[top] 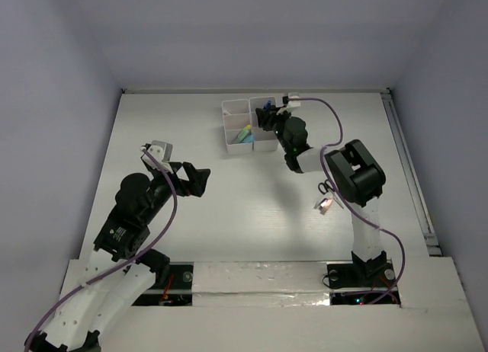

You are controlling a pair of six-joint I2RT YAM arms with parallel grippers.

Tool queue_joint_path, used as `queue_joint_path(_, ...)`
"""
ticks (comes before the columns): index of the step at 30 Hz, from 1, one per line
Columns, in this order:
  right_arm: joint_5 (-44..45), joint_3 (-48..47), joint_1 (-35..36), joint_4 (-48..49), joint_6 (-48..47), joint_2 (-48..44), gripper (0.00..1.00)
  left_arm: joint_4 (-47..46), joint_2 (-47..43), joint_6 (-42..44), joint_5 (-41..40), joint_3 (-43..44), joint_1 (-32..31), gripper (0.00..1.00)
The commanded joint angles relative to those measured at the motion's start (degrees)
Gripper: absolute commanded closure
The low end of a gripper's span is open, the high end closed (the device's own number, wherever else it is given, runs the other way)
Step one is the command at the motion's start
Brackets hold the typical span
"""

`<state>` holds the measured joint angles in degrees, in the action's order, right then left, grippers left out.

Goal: Sort the stationery into containers
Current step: Place the stationery in the storage box.

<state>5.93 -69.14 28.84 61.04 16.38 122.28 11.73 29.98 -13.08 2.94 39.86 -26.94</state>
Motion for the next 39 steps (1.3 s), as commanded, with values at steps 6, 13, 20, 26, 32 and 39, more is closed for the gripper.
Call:
queue_joint_path(6, -1.2, 1.1, 0.1, 2.9, 0.3, -4.2, 0.77, -3.6, -0.3, 0.7, 1.6, -0.5, 1.8, 0.01)
queue_joint_path(13, -2.3, 0.3, 0.1, 0.3, -0.2, -4.1, 0.77, -3.9, -0.7, 0.8, 2.2, -0.6, 2.9, 0.01)
queue_joint_path(20, -2.9, -0.5, 0.1, -0.6, -0.2, -3.8, 0.77, -3.9, -0.4, 0.9, 2.6, -0.7, 2.9, 0.01)
queue_joint_path(26, -3.4, -1.2, 0.1, -1.4, -0.2, -3.6, 0.77, -3.9, -0.5, 0.8, 2.6, -0.7, 2.9, 0.01)
queue_joint_path(32, -3.6, -1.7, 0.1, -1.9, -0.5, -3.6, 0.77, -3.9, -0.4, 0.8, 2.6, -0.7, 2.9, 0.01)
queue_joint_path(39, -3.9, -2.3, 0.1, -2.5, -0.7, -3.3, 0.71, -3.9, -0.4, 0.8, 2.7, -0.6, 2.9, 0.01)
